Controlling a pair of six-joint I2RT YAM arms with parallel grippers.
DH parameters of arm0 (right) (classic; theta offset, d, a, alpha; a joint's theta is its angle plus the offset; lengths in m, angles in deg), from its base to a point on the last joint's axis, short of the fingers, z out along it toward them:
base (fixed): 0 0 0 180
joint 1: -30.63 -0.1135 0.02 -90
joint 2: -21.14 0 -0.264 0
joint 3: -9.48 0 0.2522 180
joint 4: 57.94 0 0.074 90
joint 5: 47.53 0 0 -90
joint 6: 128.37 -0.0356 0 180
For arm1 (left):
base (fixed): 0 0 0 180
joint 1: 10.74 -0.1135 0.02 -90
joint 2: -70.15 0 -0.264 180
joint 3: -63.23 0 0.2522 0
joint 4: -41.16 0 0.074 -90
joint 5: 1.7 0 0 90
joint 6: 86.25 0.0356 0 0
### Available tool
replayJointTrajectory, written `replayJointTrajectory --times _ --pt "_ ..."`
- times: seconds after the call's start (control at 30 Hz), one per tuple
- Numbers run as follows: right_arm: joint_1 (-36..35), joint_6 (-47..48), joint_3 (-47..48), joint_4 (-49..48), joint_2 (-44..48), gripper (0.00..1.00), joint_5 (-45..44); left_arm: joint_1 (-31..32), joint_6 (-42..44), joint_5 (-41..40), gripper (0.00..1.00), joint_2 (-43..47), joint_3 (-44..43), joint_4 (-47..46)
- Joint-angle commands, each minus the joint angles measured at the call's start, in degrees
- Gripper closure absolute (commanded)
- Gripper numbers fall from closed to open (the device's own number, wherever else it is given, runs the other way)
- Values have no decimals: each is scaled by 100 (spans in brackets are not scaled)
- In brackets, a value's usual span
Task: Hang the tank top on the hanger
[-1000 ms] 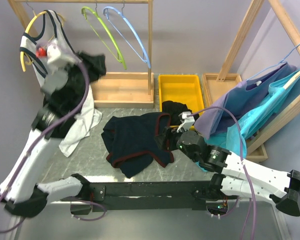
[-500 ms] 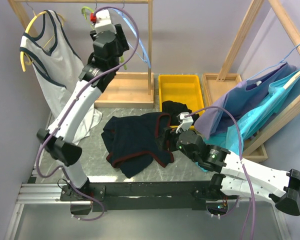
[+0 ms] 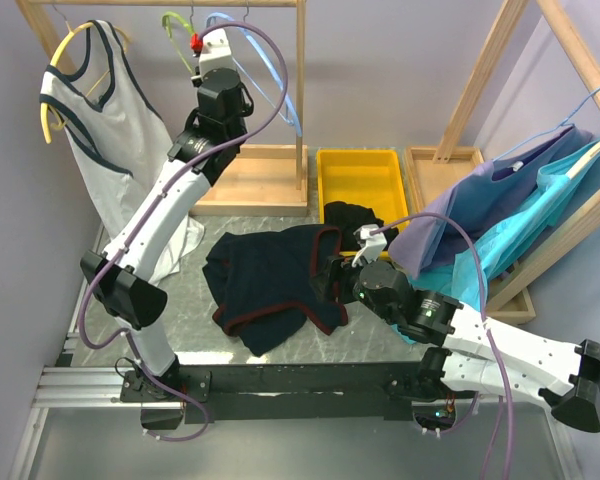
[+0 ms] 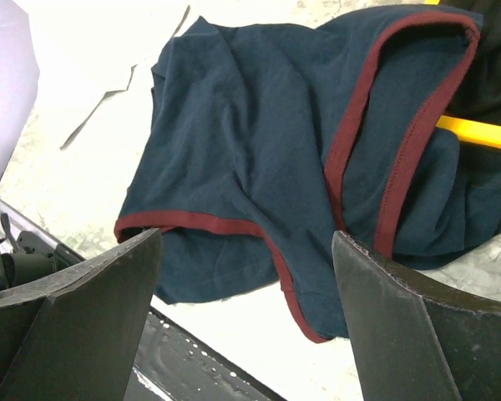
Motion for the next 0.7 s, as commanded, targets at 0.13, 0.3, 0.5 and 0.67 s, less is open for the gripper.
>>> replayJointTrajectory --times 0.13,0.3,0.5,0.67 --pt "-26 -6 -16 -183 186 10 30 133 211 -197 95 376 -141 -220" --pt "-35 20 -16 -245 151 9 65 203 334 -302 99 464 -483 -80" --pt "-26 64 28 -306 90 9 92 247 107 -224 99 876 -599 254" --pt "-35 108 98 -324 19 9 83 247 -315 75 99 1491 59 413"
